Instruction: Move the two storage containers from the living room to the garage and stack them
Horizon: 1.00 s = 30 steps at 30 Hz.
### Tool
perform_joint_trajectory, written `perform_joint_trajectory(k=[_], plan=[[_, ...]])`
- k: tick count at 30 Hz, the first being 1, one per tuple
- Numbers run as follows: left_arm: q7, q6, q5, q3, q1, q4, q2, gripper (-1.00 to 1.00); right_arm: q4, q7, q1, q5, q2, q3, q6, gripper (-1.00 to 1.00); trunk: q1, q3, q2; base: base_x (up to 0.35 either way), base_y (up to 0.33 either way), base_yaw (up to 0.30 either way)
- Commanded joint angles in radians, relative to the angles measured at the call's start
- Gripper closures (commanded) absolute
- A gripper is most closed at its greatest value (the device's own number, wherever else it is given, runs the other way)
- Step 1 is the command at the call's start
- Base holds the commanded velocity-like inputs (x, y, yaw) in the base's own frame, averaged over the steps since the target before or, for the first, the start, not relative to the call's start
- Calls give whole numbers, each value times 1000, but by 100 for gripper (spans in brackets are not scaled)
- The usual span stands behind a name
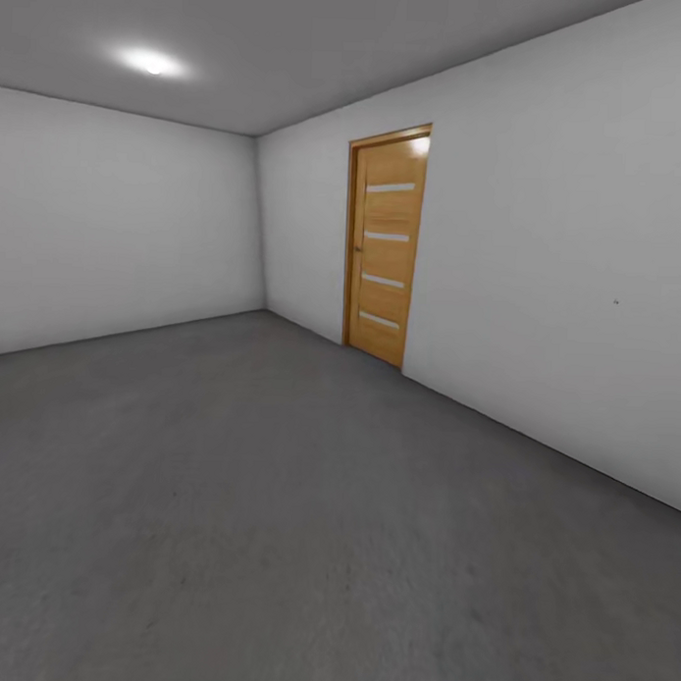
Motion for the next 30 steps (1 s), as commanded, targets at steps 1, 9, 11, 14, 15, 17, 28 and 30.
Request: perform_joint_trajectory(k=[1, 9, 11, 14, 15, 17, 28, 30], plan=[[0, -1, 4, 1, 0, 0, 0, -100, 2, 0, -1, 0, 0, 0, -6, -100, 1, -1, 0, 323, 0, 0], [0, -1, 4, 1, 0, 0, 0, -100, 2, 0, -1, 0, 0, 0, -6, -100, 1, -1, 0, 323, 0, 0], [0, -1, 4, 2, 0, 0, 0, -100, 2, 0, -1, 0, 0, 0, -6, -100, 1, -1, 0, 323, 0, 0], [0, -1, 4, 2, 0, 0, 0, -100, 2, 0, -1, 0, 0, 0, -6, -100, 1, -1, 0, 323, 0, 0], [0, -1, 4, 2, 0, 0, 0, -100, 2, 0, -1, 0, 0, 0, -6, -100, 1, -1, 0, 323, 0, 0], [0, -1, 4, 2, 0, 0, 0, -100, 2, 0, -1, 0, 0, 0, -6, -100, 1, -1, 0, 323, 0, 0], [0, -1, 4, 1, 0, 0, -1, -100, 2, 0, -1, 0, 0, 0, -6, -100, 1, -1, 0, 323, 0, 0], [0, -1, 4, 2, 0, 0, -1, -100, 2, 0, -1, 0, 0, 0, -6, -100, 1, -1, 0, 323, 0, 0]])
